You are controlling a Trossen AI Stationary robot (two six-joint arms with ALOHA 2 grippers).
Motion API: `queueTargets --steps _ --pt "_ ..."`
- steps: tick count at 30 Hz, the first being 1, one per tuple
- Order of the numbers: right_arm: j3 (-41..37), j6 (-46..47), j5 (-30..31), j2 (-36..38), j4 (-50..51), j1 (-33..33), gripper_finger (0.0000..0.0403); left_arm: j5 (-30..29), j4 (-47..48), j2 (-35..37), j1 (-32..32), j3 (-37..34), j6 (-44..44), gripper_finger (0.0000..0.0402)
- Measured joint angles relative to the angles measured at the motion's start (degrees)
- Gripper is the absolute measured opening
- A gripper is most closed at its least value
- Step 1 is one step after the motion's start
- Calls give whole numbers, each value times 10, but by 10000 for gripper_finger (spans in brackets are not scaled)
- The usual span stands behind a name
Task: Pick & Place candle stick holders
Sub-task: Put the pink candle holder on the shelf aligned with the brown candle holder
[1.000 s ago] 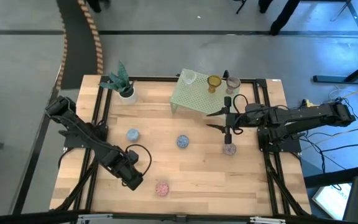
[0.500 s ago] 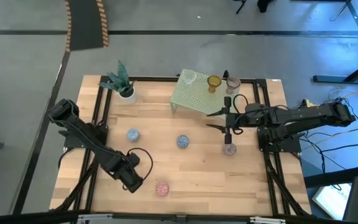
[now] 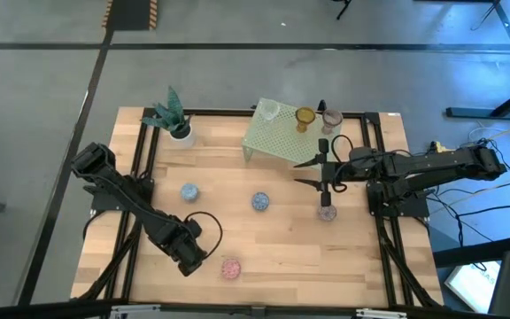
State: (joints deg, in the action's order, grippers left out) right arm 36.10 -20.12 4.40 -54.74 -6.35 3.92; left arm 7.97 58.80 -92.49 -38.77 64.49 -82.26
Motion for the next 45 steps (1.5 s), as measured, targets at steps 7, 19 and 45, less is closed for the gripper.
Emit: queueTargets --steps 7,19,45 --pt "0 0 0 0 -1 0 173 -63 68 -3 31 80 52 20" --pt "0 -10 0 2 14 0 173 -262 162 -50 202 261 423 17" --pt "0 141 -22 122 241 0 173 -261 156 -283 488 662 1026 17"
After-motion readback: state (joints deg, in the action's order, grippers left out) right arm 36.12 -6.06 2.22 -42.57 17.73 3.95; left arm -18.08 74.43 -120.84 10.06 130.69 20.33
